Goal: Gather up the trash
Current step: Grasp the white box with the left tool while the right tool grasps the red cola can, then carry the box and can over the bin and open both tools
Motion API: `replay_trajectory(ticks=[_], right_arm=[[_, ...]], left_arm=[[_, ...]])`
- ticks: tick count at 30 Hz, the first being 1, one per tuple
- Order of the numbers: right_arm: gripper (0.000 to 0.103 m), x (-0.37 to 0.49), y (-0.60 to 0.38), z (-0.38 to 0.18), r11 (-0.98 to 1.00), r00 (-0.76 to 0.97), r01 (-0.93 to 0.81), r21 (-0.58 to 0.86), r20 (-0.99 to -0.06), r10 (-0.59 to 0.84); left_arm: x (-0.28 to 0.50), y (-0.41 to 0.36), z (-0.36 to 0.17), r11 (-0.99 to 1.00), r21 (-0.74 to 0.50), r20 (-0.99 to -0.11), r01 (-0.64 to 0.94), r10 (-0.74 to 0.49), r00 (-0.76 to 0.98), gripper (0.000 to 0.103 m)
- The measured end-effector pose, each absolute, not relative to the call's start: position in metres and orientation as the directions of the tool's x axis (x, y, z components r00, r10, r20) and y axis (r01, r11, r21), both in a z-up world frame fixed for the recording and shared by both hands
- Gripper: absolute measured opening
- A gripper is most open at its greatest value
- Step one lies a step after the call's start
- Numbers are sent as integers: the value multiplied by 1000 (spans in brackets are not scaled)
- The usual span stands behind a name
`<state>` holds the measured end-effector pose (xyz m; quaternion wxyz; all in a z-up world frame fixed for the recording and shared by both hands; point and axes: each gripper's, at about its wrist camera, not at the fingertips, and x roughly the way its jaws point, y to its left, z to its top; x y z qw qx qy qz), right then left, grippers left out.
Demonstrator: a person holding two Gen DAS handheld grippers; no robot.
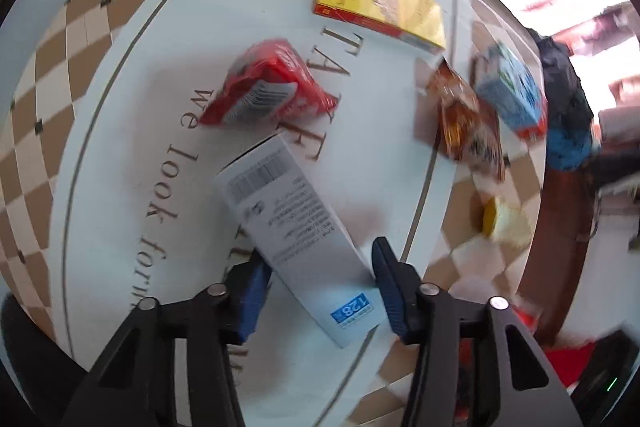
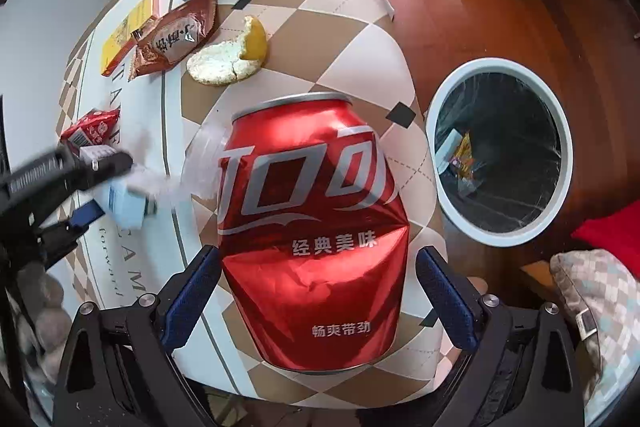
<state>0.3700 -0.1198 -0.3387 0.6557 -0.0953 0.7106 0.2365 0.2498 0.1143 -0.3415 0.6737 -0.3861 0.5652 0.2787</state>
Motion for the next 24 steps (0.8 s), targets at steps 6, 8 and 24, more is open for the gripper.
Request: replay_trajectory(ticks=[6, 8, 24], right_arm=[[82, 373, -86, -339, 853, -85, -484, 194, -981, 175], [82, 367, -84, -339, 845, -86, -501, 188, -982, 168], [83, 308, -91, -346, 853, -106, -497, 159, -987, 122]], left_arm=[[221, 72, -332, 796, -48, -990, -603, 43, 136, 39], [204, 57, -329, 849, -3, -991, -529, 70, 118, 38], [152, 45, -342, 828, -59, -987, -558, 37, 159, 36]])
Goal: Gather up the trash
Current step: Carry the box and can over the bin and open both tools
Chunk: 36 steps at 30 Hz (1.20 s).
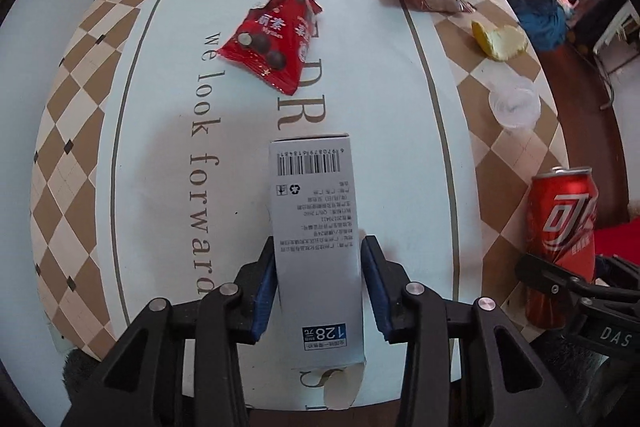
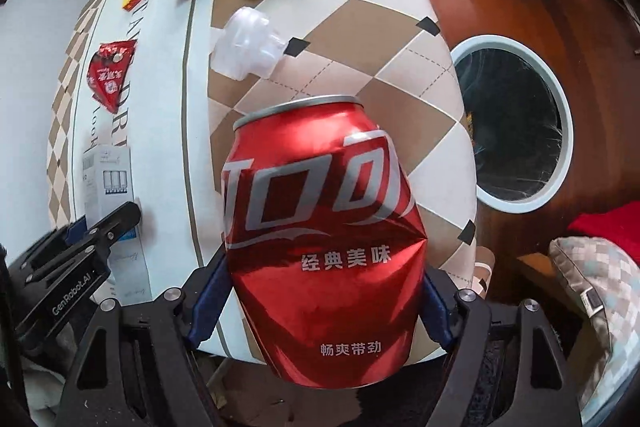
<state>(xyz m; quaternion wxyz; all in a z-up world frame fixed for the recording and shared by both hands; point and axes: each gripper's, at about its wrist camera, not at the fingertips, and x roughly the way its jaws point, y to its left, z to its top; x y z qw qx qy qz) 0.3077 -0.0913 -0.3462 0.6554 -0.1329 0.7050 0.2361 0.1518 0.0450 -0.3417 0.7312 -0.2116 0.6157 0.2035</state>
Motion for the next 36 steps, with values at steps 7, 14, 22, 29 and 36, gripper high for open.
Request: replay_trajectory(ticks=[7, 14, 22, 29, 36], right_arm=[[82, 296, -90, -336, 849, -46, -507, 149, -988, 147], [81, 295, -102, -289, 841, 13, -480, 251, -956, 293], [81, 328, -158, -237, 848, 99, -391, 359, -899, 426], [81, 376, -239, -208, 882, 205, -296, 367, -877, 434], [81, 433, -313, -243, 940, 229, -207, 270, -921, 315]], left_arm=[[143, 48, -319, 833, -14, -971, -553, 121, 206, 30], [155, 36, -252, 841, 11, -926, -540, 212, 311, 30], [197, -6, -194, 889, -21, -869, -457, 210, 448, 30], [269, -69, -185, 944, -58, -856, -325, 121, 503, 30], [357, -122, -232, 966, -105, -890, -236, 15, 455, 30]])
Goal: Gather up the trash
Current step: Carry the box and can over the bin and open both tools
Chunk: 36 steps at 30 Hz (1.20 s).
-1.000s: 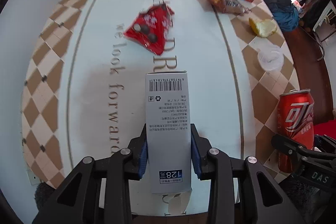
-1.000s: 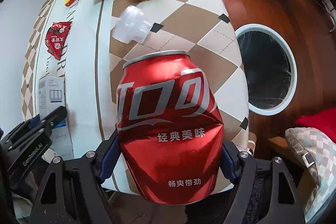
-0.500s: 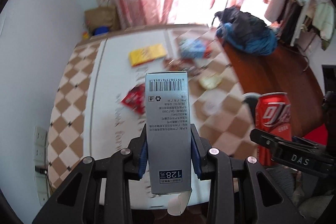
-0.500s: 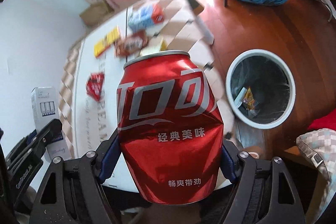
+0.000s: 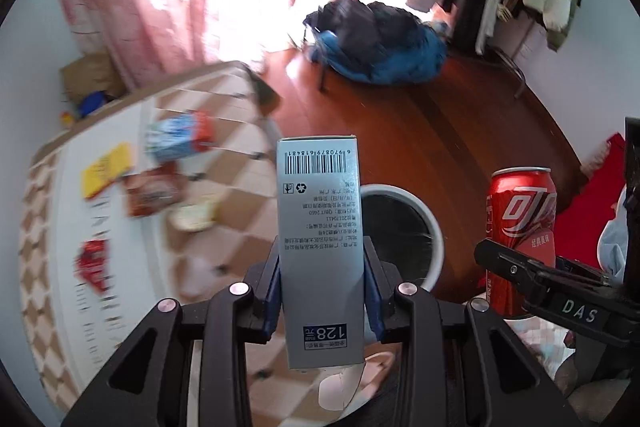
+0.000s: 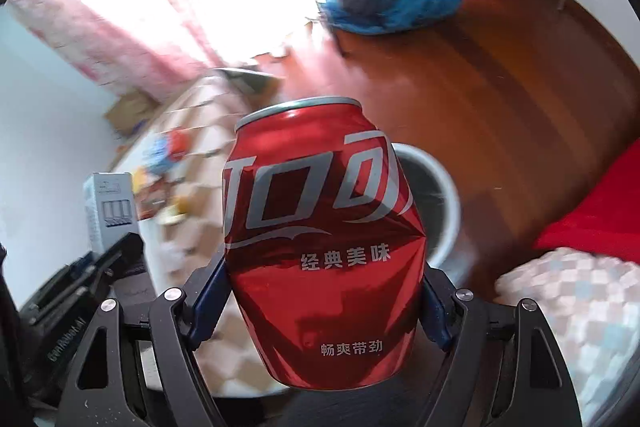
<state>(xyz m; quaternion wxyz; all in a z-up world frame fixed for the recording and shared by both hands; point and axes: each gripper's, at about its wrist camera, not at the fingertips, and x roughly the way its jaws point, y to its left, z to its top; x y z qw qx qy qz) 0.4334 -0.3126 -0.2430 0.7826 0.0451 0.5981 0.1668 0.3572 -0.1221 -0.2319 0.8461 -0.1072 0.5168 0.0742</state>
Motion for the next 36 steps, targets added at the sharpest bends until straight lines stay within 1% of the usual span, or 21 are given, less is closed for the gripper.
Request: replay_trajectory(ticks=[4, 10, 12, 15, 16, 17, 18, 19, 20, 22, 25, 27, 30, 32, 36], right_arm=[[81, 463, -338, -290, 958, 173, -167, 234, -950, 262], [81, 499, -352, -362, 964, 66, -121, 236, -967, 245], [82, 507, -352, -383, 965, 44, -117, 233, -970, 240], [82, 516, -352, -408, 967, 19, -83, 242, -970, 244], [82, 520, -352, -418, 964, 1, -70, 257, -966, 257], [84, 524, -354, -425, 960, -16, -55, 276, -961, 276], [93, 527, -355, -433, 955, -37, -38, 294, -955, 293], [98, 528, -356, -438, 957, -49, -26, 290, -956, 289], [101, 527, -356, -440, 961, -48, -29, 275, -961, 274], [101, 523, -354, -440, 966, -42, -46, 253, -967, 251], [102, 514, -355, -438, 973, -47, -67, 222, -975, 219], [103, 507, -356, -435, 981, -44, -85, 172, -985, 169], [103, 496, -356, -425, 988, -24, -110, 113, -994, 111], [103, 489, -358, -417, 988, -17, -120, 96, -995, 95], [103, 480, -363, -396, 989, 17, -121, 89, -996, 91]], left_arm=[[397, -144, -269, 971, -121, -922, -206, -33, 385, 31], [448, -154, -338, 955, -209, -959, -210, -157, 237, 31], [460, -156, -355, 954, -212, -966, -212, -171, 195, 32], [473, -155, -372, 953, -192, -975, -233, -160, 152, 33], [474, -154, -373, 952, -190, -976, -239, -159, 147, 37], [475, -153, -375, 950, -189, -977, -249, -157, 143, 52], [475, -151, -376, 948, -184, -978, -259, -152, 140, 62], [474, -149, -377, 947, -181, -979, -265, -148, 139, 81], [472, -148, -376, 946, -175, -980, -272, -142, 139, 87], [464, -146, -371, 949, -149, -984, -277, -115, 135, 88], [453, -141, -368, 951, -105, -988, -290, -67, 140, 94], [444, -138, -364, 953, -74, -989, -295, -33, 143, 94], [437, -140, -360, 957, -65, -988, -282, -21, 155, 94], [433, -144, -355, 961, -39, -987, -275, 5, 160, 94], [426, -152, -345, 965, -37, -984, -260, 10, 179, 94]])
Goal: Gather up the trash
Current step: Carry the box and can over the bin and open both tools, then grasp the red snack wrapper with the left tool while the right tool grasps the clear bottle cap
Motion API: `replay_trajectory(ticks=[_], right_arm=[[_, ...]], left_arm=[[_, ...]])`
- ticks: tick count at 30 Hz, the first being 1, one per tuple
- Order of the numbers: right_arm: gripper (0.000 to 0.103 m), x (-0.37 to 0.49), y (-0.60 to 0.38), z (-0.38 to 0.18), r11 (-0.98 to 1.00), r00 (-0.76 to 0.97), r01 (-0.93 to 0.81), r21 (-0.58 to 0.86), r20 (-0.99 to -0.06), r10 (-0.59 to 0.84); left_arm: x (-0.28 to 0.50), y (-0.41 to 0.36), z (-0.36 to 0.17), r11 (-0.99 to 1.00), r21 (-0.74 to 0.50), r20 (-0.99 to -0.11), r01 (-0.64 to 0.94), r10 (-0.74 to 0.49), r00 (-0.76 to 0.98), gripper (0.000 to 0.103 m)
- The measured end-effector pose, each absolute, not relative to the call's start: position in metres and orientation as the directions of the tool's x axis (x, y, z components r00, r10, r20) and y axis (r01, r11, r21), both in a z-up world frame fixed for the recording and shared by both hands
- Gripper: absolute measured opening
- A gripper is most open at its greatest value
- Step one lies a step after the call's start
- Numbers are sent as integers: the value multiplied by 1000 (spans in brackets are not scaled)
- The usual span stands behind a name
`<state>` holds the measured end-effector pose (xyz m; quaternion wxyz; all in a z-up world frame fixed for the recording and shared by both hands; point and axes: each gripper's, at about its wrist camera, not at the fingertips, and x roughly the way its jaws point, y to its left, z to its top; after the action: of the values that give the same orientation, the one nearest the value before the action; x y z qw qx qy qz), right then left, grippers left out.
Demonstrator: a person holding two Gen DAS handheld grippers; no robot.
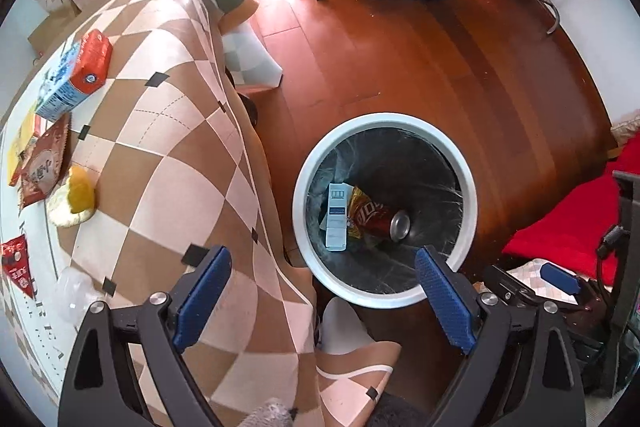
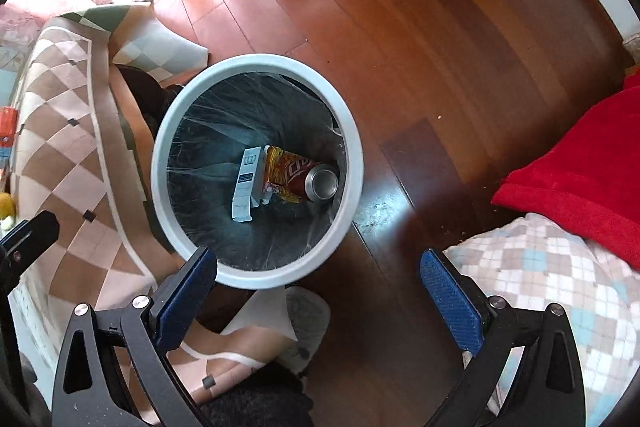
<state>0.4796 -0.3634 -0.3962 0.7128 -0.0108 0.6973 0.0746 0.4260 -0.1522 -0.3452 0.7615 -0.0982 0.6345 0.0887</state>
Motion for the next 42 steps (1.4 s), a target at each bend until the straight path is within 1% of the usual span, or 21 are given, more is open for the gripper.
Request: replay_trajectory(ticks=[9, 20, 28, 31, 36, 37, 40, 42], right_arm=[[103, 464, -374, -330, 986, 113, -136, 96, -987, 111], [103, 433, -374, -252, 980, 225, -170, 104, -964, 141], [103, 413, -365, -194, 971, 312, -176, 163, -926, 212], [103, 406, -356, -176, 964, 338, -183, 191, -909, 244], [103, 393, -326, -150, 940, 363, -221, 261, -872, 328], [103, 390, -313, -146, 932, 359, -240, 271, -867, 345], [103, 384, -276, -145, 905, 328, -299, 302, -858, 395], [103, 382, -239, -154, 881, 283, -355, 314, -862, 421]], left_arm=[[410, -168, -311, 969, -33, -971, -246, 27, 239, 94], [380, -175, -250, 970, -55, -940, -235, 29, 340, 94], [354, -164, -198, 963, -61, -902, -261, 59, 428, 94], [344, -154, -181, 957, -84, -891, -276, 52, 451, 94], [322, -119, -156, 934, -76, -865, -349, 112, 488, 94], [315, -104, -153, 924, -65, -860, -377, 140, 491, 94], [295, -65, -152, 889, -32, -849, -457, 216, 481, 94], [282, -38, -158, 864, -8, -849, -503, 260, 460, 94]])
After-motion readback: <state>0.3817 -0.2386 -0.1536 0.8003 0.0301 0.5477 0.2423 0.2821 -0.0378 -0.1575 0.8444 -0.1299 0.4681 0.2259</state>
